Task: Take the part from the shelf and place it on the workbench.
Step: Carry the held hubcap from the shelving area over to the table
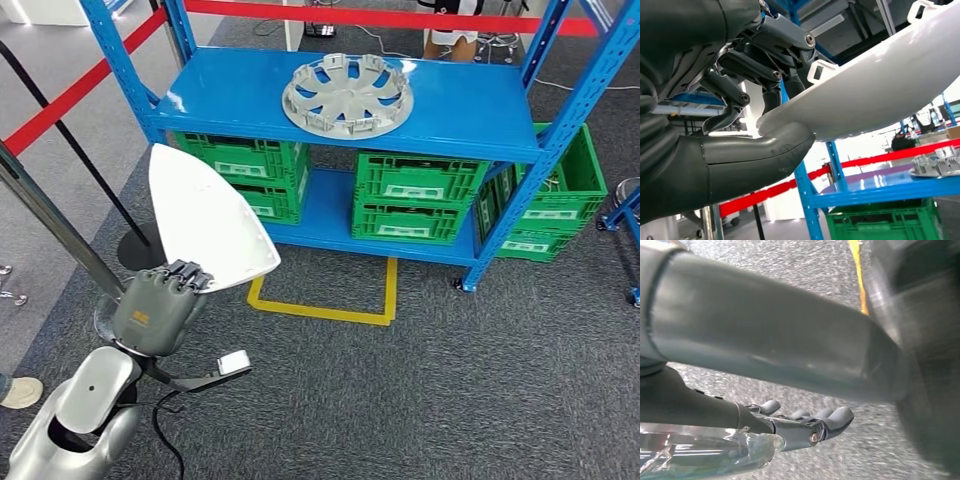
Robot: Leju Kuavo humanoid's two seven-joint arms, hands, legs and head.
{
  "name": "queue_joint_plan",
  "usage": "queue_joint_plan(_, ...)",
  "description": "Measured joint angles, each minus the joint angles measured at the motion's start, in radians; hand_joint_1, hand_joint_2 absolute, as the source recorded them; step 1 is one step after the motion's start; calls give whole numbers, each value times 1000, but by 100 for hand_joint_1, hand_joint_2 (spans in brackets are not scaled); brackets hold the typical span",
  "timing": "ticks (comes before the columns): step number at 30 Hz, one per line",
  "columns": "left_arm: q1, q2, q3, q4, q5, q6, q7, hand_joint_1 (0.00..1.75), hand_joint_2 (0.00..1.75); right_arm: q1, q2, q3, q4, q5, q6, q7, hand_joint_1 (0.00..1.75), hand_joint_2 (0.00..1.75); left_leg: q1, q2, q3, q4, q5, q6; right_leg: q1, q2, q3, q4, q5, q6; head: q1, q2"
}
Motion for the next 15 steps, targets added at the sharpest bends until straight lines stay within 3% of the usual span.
queue_joint_plan(2,4,0,5,0,0,0,0,175,175,0,0,0,0,0,0,0,0,0,2,0,-46,133,-60,-5,1,0,-13,2,8,-2,-1,0)
queue_joint_plan(3,6,0,6,0,0,0,0,175,175,0,0,0,0,0,0,0,0,0,2,0,-49,158,-63,-6,1,0,-19,4,12,-2,-1,0)
queue_joint_plan(4,7,-1,7,0,0,0,0,175,175,0,0,0,0,0,0,0,0,0,2,0,-31,141,-48,-5,1,0,-24,6,14,-1,-1,0)
queue_joint_plan(6,7,-1,8,-1,0,0,0,175,175,0,1,0,0,0,0,0,0,0,2,1,54,9,8,-1,1,0,-30,12,17,2,-1,0)
queue_joint_plan(8,7,-3,9,-2,0,0,0,175,175,0,2,0,0,0,0,1,0,0,1,0,126,-111,34,6,4,1,-37,18,20,9,0,0)
queue_joint_plan(10,7,-4,9,-3,0,0,0,175,175,0,2,0,0,0,-1,1,0,0,0,-1,137,-141,32,12,8,1,-45,22,22,13,1,0)
queue_joint_plan(13,9,-6,10,-4,0,0,0,175,175,0,2,0,0,-1,-1,2,0,0,0,-1,131,-144,35,16,10,1,-56,23,25,-8,2,0)
queue_joint_plan(15,10,-6,10,-4,0,0,0,175,175,0,2,0,0,-2,-1,2,0,0,-2,-1,128,-144,38,21,9,1,-61,18,32,-5,3,0)
